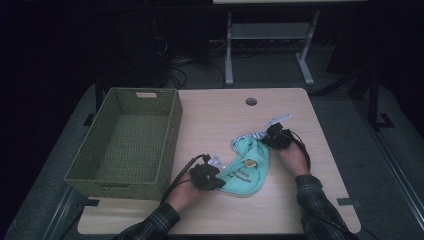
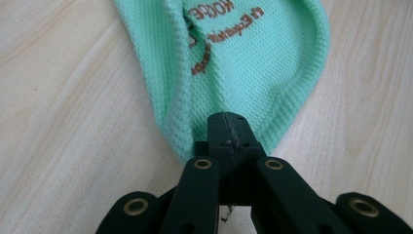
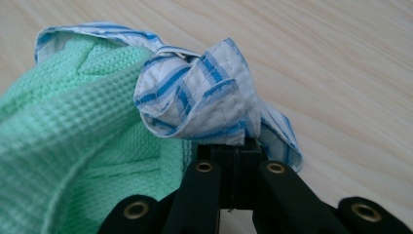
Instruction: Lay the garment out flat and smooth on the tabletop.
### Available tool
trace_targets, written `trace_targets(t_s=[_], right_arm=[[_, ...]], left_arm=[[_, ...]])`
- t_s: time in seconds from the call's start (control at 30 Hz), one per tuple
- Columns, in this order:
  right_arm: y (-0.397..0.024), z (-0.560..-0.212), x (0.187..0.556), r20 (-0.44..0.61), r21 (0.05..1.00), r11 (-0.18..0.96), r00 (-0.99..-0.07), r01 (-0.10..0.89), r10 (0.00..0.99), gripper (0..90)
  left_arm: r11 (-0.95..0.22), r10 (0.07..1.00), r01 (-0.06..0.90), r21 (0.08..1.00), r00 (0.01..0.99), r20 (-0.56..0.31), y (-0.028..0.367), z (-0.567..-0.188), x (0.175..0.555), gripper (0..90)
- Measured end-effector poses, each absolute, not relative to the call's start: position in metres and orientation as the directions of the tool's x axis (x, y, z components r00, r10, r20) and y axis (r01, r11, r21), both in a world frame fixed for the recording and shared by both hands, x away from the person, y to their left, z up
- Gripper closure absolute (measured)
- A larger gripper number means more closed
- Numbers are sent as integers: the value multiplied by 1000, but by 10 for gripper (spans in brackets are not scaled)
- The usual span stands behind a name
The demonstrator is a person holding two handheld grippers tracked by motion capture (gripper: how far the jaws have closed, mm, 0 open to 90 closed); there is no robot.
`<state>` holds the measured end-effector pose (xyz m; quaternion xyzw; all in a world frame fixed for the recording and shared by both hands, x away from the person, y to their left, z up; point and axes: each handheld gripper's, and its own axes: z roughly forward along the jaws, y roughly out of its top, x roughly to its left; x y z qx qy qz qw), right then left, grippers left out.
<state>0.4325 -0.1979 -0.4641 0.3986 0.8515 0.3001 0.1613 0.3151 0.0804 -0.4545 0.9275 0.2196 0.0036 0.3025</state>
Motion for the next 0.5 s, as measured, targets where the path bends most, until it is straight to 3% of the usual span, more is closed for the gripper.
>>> trace_targets(t_s=[0.27,0.5], right_arm=[[-216,-463,432,-62,638,467,-564,612,824,900],[-222,-450,428,-11,667,426,-563,612,826,898]], left_arm=[[-721,409,404,563,904,-124,80,-454,315,896],[-727,404,399,559,906,-121,81,-454,316,896]])
